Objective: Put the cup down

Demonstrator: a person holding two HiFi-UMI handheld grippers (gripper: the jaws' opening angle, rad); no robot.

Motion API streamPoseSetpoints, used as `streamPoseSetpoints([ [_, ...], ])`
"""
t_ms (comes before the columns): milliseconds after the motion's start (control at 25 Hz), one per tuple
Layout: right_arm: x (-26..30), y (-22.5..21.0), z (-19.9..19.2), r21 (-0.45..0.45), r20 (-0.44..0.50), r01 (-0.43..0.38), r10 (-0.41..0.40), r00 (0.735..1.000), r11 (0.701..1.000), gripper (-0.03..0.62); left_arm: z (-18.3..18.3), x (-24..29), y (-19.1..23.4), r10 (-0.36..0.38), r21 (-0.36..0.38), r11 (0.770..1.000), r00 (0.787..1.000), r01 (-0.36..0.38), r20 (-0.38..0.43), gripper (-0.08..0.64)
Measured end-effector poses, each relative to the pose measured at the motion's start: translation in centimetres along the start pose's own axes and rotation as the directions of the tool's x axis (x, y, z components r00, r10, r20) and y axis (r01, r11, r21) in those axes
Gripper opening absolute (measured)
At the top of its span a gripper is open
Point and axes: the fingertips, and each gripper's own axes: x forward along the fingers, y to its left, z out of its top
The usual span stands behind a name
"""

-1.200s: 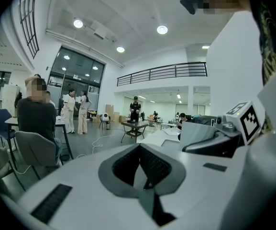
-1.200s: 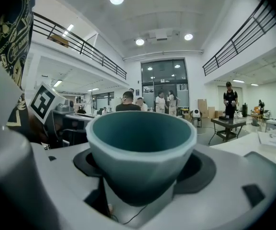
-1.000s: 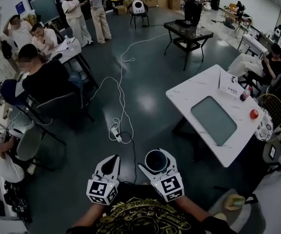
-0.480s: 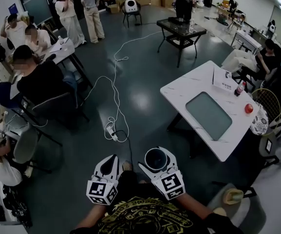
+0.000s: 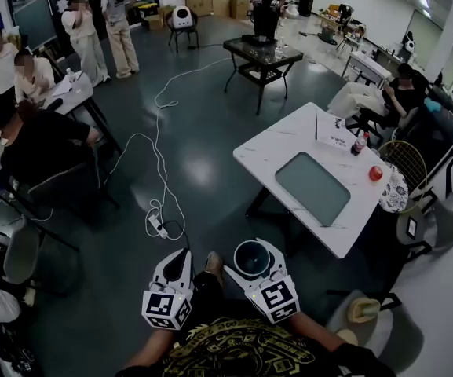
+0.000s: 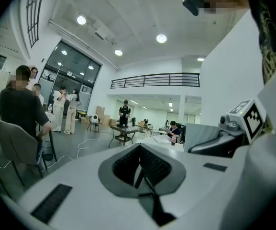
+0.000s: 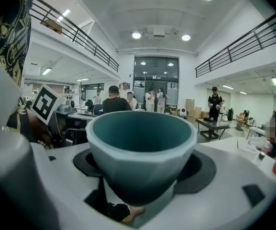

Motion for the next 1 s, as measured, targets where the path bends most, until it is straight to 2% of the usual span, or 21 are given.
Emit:
streamPoseSetpoints([
  [240, 0.0, -2.0, -0.1, 0.013, -0.004, 0.043, -0.043, 0.999, 0.999, 0.379, 1.2, 2.3, -1.7, -0.066, 0.052, 0.997, 0.998, 0.065, 0.008, 0.011],
  [520, 0.8, -4.9, -1.3, 0.059, -0.015, 0.103, -0.102, 0.995, 0.993, 0.379, -0.3, 4.9, -2.5, -0.117, 0.065, 0.991, 0.991, 0.121, -0.061, 0.011],
  [1000, 1.2, -11.7, -3.4, 0.139, -0.047, 0.207, -0.203, 0.978, 0.968, 0.379, -0.9, 13.8, -6.1, -0.260, 0.086, 0.958, 0.955, 0.274, -0.144, 0.011],
])
